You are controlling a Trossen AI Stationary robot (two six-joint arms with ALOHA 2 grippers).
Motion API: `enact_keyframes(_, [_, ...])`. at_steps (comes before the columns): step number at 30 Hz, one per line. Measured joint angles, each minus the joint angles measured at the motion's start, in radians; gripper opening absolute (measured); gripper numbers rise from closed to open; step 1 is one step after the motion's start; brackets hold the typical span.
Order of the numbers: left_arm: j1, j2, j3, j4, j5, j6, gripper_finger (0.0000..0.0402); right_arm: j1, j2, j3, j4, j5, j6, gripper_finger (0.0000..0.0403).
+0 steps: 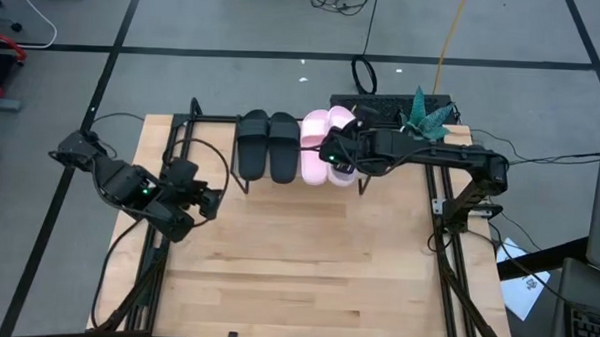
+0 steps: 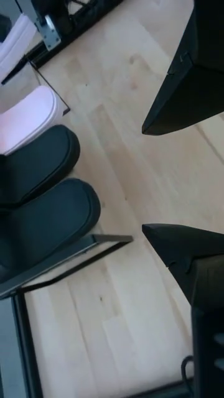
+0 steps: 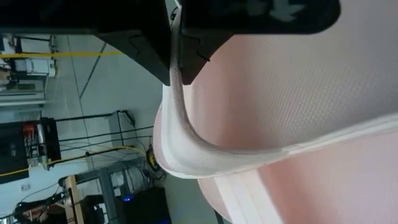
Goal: Pick and place slides into the shelf
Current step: Put the pink slipper on the shelf
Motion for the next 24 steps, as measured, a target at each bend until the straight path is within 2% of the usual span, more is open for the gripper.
enact_keyframes(5, [0.0,0.0,0.0,-0.021,0.0,0.0,0.0239,0.019,-0.001,0.0,-0.003,0.006,0.003,0.0])
enact_keyframes(9, [0.0,0.0,0.0,-0.025,0.0,0.003,0.0239,0.033,-0.001,0.0,-0.004,0.055,-0.007,0.0])
enact_keyframes(24, [0.0,0.0,0.0,-0.025,-0.001,0.012,0.0239,0.031,-0.001,0.0,-0.046,0.068,-0.024,0.0])
